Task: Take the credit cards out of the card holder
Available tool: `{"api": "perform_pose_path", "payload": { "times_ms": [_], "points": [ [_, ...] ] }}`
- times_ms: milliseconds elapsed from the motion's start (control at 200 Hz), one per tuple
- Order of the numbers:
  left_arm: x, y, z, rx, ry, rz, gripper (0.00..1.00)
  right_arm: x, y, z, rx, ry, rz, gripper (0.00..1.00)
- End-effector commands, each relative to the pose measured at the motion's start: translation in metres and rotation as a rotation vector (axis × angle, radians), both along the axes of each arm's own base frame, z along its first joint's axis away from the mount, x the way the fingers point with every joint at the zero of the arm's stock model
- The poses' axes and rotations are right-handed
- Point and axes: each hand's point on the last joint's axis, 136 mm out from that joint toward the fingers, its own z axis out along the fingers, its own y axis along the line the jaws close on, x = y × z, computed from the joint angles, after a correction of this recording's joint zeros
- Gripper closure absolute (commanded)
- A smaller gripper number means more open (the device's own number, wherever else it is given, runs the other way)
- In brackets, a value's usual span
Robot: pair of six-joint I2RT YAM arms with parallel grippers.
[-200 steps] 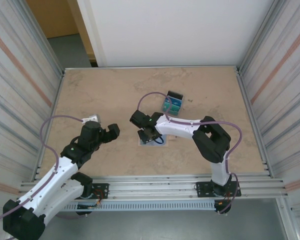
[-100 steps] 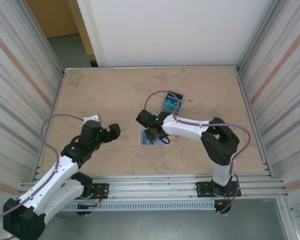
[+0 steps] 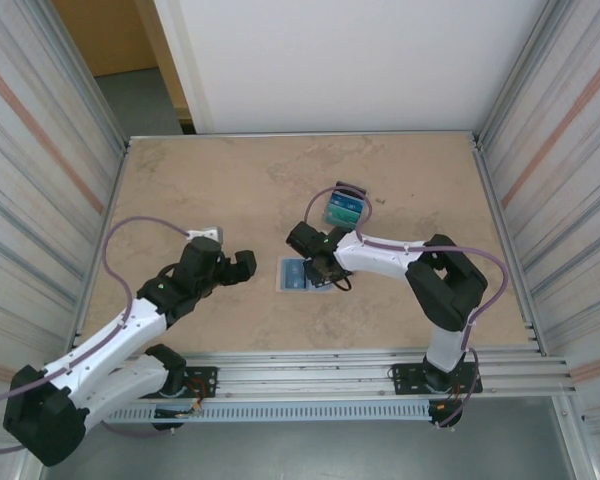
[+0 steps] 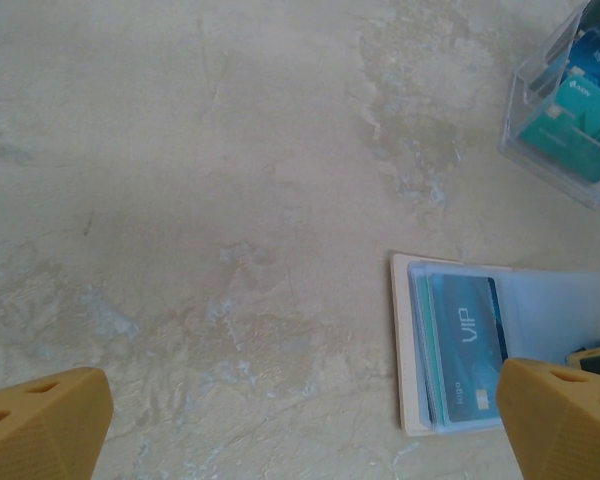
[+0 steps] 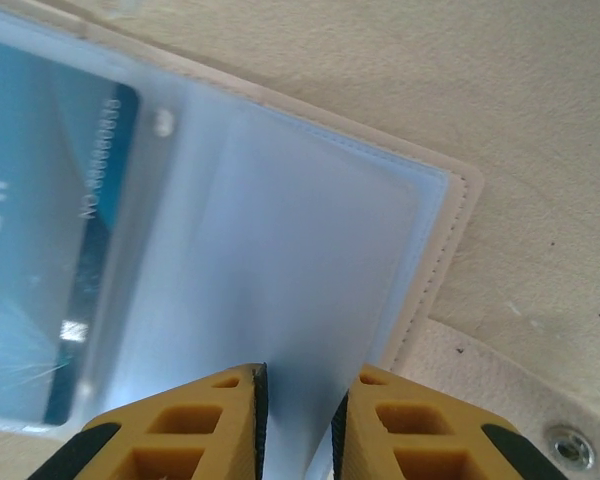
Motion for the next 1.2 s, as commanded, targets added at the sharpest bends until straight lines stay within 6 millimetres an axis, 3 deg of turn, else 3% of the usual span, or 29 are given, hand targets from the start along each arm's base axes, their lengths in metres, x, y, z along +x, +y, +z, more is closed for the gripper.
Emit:
{"api": "perform_pose_path", "payload": {
  "times_ms": [0,246,576,737,997,1193],
  "points": [
    [0.009,-0.005,0.013,0.015,-0.046,-0.006,0.01,0.003,-0.004,-0.013,0.0,0.024,-0.021,0.75],
    [0.012,-0.01,0.006,0.037,-0.037,-0.022,0.01,0.01,-0.012,-0.017,-0.005,0.036,-0.028,0.76],
    [0.015,-0.02,-0.019,0.136,0.012,-0.052,0.01,0.017,-0.016,0.033,0.081,-0.045,-0.084,0.68],
    [0.022,-0.037,-0.029,0.139,0.023,-0.101,0.01,0.016,-0.008,0.048,0.177,-0.045,-0.1,0.67],
    [0.032,-0.067,-0.051,0.201,0.072,-0.186,0.01,0.016,0.02,0.042,0.41,0.061,-0.114,0.7],
    [0.034,-0.075,-0.071,0.21,0.115,-0.204,0.01,0.015,0.027,0.03,0.494,0.134,-0.131,0.72]
  ]
}}
